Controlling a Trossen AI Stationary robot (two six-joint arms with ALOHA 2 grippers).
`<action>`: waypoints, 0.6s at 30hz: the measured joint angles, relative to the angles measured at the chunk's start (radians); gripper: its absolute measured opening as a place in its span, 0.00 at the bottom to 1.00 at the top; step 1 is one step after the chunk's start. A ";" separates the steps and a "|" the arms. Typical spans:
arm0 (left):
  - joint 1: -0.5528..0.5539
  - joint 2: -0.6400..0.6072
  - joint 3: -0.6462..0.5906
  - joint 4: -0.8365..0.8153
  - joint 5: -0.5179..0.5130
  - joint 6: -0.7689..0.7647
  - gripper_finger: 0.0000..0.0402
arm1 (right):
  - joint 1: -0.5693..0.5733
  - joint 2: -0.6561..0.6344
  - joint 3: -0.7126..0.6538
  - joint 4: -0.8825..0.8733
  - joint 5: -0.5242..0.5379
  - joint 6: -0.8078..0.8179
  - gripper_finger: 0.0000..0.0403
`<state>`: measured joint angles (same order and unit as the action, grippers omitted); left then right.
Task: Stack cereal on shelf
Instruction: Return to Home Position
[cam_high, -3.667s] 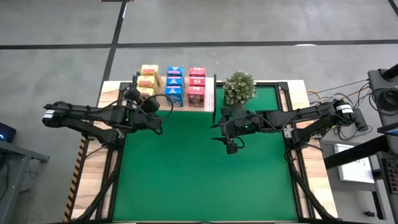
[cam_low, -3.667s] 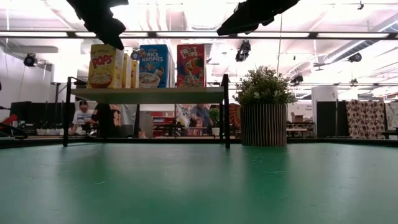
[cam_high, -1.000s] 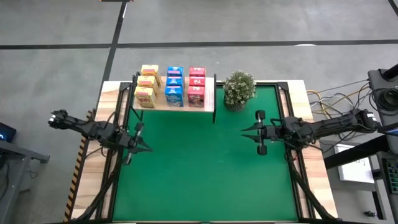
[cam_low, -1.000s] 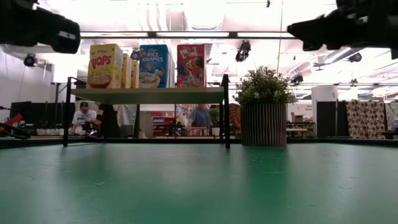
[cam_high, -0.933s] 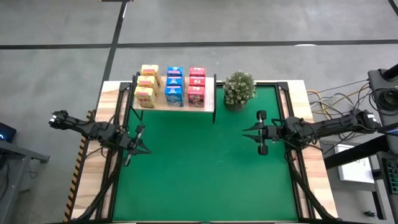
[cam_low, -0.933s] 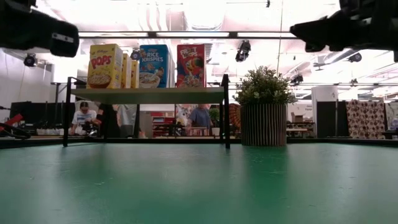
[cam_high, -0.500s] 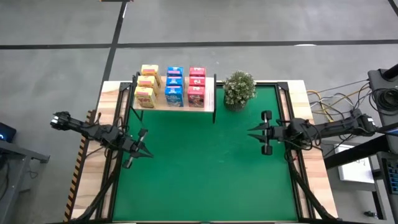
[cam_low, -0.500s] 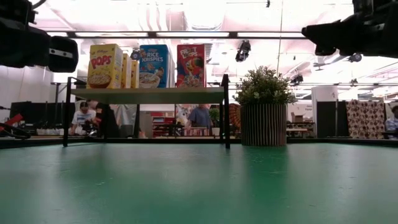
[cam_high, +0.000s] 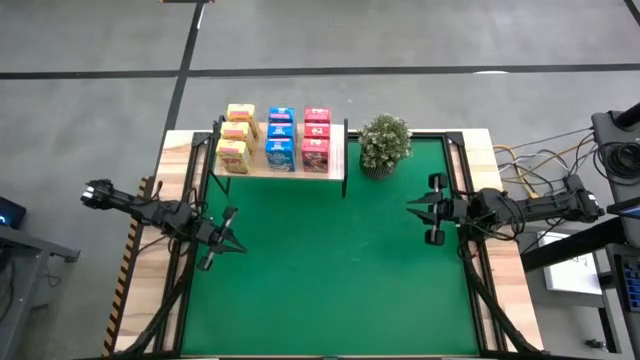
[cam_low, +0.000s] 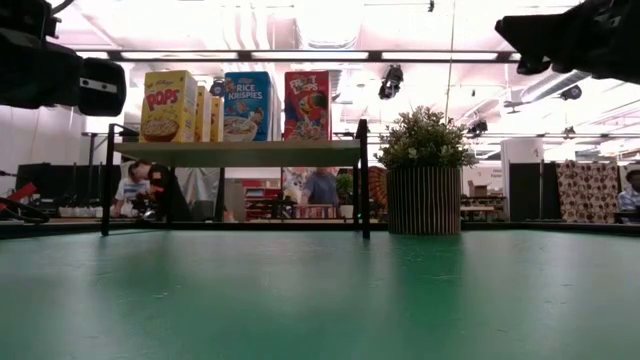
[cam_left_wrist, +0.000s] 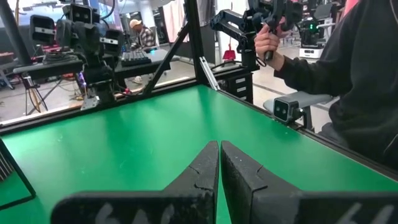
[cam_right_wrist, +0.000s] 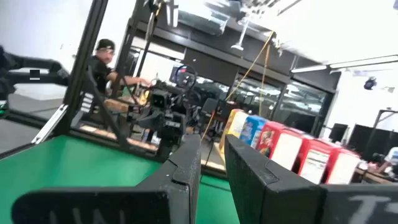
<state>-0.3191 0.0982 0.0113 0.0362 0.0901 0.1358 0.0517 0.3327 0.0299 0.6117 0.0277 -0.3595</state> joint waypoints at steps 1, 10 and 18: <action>0.000 0.000 0.000 0.000 0.000 -0.007 0.00 | 0.000 -0.011 0.000 0.000 0.002 -0.001 0.16; 0.000 0.000 0.000 0.001 -0.002 -0.022 0.00 | 0.000 -0.153 0.000 -0.100 0.001 -0.001 0.16; 0.000 0.000 0.000 0.001 -0.002 -0.032 0.00 | 0.000 -0.280 0.000 -0.227 -0.002 -0.006 0.16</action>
<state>-0.3191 0.0982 0.0109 0.0376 0.0883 0.1037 0.0517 0.0531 0.0296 0.3851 0.0261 -0.3653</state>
